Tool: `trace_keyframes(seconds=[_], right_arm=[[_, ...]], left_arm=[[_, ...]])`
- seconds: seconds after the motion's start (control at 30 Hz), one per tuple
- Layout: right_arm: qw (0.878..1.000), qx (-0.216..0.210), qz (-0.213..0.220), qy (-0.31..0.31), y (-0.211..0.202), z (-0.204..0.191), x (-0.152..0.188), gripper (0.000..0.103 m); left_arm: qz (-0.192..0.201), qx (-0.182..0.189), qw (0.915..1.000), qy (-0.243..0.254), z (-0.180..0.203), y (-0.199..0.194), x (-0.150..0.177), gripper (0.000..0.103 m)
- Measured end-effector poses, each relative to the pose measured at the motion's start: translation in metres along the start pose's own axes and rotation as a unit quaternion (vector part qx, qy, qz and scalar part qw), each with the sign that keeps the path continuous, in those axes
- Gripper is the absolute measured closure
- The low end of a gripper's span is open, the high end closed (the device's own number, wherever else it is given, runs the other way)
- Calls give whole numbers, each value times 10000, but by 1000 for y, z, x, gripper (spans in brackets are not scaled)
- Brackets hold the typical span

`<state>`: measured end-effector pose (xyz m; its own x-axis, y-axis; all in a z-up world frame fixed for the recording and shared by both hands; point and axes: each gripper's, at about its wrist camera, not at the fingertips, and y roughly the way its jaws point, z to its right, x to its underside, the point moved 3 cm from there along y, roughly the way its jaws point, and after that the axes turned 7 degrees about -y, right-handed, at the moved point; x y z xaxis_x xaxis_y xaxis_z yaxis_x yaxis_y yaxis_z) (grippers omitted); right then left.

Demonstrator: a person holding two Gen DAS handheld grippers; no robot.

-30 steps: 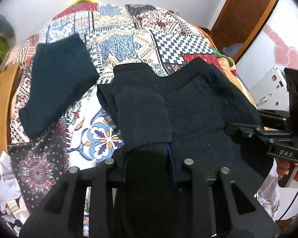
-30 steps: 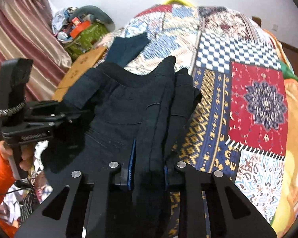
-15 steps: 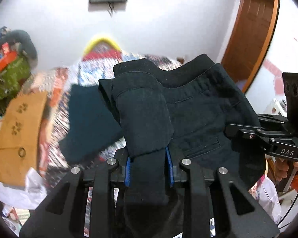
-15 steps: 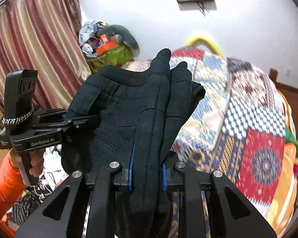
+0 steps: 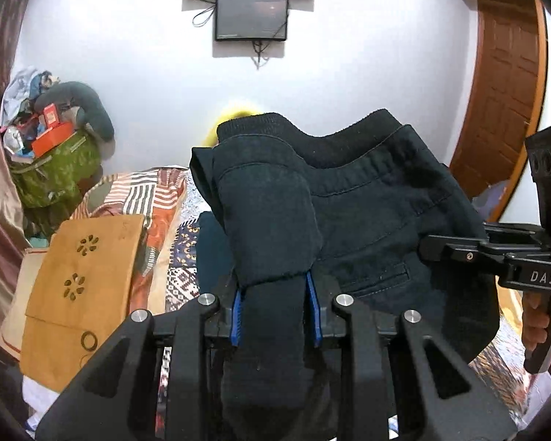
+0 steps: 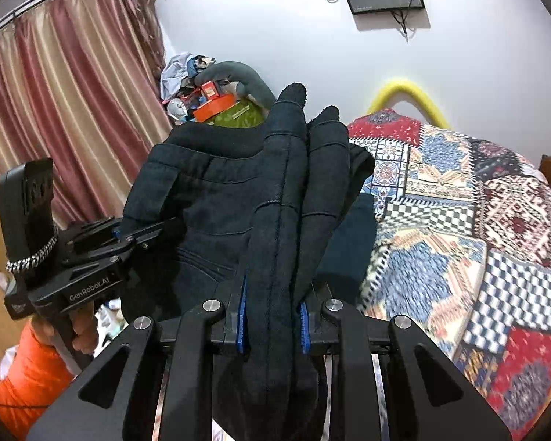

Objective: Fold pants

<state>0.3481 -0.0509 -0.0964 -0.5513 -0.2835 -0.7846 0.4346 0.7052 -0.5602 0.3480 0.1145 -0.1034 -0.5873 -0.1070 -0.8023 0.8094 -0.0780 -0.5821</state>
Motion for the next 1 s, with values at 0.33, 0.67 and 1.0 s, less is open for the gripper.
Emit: trace_keyframes(seconds=[0.33, 0.67, 1.0], right_arm=[[9985, -1, -379, 385, 113, 43, -1, 84], [9896, 624, -1292, 117, 191, 80, 28, 75], [9889, 979, -1119, -59, 139, 66, 32, 65]], left_arm=[[-410, -365, 9977, -398, -58, 129, 11, 76], [-1357, -429, 9852, -958, -95, 239, 59, 68], [-1434, -601, 9865, -519, -71, 187, 55, 46]])
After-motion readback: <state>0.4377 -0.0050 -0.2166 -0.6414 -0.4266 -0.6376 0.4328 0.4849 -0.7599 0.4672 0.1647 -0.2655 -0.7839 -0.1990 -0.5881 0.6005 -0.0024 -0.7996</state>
